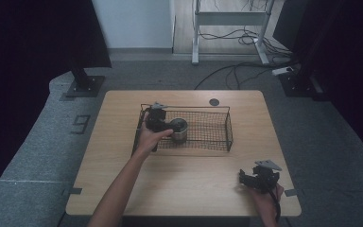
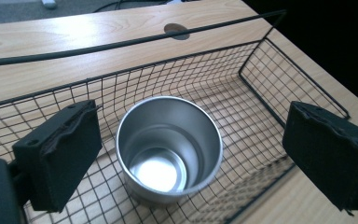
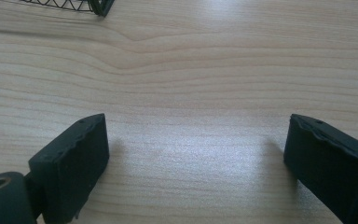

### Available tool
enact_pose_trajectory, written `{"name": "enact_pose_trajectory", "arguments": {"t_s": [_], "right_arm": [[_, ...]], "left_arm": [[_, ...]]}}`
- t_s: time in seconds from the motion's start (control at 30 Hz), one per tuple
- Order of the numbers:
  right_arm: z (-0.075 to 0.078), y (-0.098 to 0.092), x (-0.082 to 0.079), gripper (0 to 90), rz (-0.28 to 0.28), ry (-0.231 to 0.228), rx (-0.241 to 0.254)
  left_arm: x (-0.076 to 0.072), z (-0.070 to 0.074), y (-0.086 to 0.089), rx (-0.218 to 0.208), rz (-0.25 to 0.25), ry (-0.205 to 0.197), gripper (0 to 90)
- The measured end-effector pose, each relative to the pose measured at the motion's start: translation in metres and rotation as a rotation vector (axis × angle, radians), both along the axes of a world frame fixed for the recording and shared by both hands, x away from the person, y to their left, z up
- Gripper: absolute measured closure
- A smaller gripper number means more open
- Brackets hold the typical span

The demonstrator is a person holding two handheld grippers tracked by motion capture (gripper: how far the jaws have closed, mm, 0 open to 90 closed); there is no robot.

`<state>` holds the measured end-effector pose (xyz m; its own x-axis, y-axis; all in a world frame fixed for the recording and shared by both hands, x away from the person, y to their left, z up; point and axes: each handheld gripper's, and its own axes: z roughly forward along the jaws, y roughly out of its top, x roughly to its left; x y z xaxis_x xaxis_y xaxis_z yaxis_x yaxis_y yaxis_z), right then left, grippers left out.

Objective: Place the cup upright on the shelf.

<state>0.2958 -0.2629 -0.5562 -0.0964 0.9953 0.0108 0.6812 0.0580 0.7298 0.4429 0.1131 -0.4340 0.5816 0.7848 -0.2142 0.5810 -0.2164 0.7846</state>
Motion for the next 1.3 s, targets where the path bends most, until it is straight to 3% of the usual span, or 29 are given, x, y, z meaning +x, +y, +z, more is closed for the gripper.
{"name": "enact_pose_trajectory", "arguments": {"t_s": [0.23, 0.47, 0.63, 0.83, 1.07, 1.3], "right_arm": [[0.000, 0.000, 0.000, 6.4, 0.000, 0.000, 0.000], [0.000, 0.000, 0.000, 6.4, -0.002, 0.001, -0.001], [0.000, 0.000, 0.000, 6.4, -0.002, 0.002, 0.000], [0.000, 0.000, 0.000, 6.4, -0.002, 0.002, 0.000], [0.000, 0.000, 0.000, 6.5, -0.002, 0.000, -0.002], [0.000, 0.000, 0.000, 6.6, -0.004, 0.001, 0.001]], "left_arm": [[-0.027, 0.007, 0.016, -0.052, -0.045, -0.033, 6.0], [-0.055, 0.002, 0.029, -0.056, -0.066, -0.042, 6.6], [-0.077, -0.014, 0.042, -0.054, -0.053, -0.045, 7.8], [-0.102, -0.031, 0.059, 0.004, -0.013, -0.066, 8.5], [-0.120, -0.047, 0.076, -0.003, -0.006, -0.043, 8.7], [-0.134, -0.068, 0.087, 0.019, 0.000, -0.018, 8.7]]}}
